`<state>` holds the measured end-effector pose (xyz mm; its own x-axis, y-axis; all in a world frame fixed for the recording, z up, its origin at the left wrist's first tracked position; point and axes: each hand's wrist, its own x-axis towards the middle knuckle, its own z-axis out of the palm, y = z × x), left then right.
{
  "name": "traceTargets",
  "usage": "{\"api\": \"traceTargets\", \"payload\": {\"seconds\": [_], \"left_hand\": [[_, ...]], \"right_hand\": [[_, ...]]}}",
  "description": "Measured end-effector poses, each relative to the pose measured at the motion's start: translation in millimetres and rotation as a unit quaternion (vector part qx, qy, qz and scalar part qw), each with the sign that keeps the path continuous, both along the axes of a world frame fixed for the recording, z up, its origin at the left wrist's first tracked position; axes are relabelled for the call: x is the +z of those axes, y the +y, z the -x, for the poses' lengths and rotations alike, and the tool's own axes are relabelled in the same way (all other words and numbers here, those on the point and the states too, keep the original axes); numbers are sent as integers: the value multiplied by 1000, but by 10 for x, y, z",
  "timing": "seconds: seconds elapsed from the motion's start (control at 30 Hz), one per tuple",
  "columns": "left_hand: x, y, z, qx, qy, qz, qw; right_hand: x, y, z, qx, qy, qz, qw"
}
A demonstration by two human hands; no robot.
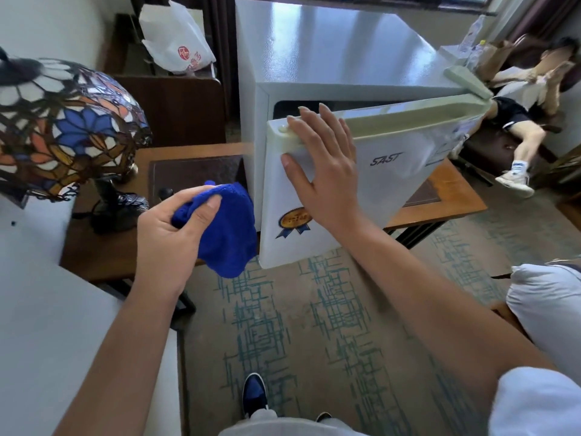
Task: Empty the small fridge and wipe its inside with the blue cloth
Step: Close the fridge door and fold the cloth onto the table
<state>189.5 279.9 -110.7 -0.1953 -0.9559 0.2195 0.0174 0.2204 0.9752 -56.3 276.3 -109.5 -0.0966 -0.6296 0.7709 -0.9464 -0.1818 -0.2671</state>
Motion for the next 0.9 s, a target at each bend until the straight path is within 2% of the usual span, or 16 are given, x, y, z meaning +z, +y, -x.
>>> {"api": "traceTargets", "payload": {"seconds": [0.53, 0.9], "left_hand": [[-77, -144, -141, 32, 30, -42, 998], [-93, -177, -91, 30, 29, -42, 998]], "right_hand": [[4, -559, 53, -44, 76, -44, 995], [28, -566, 55, -72, 125, -75, 987]]}}
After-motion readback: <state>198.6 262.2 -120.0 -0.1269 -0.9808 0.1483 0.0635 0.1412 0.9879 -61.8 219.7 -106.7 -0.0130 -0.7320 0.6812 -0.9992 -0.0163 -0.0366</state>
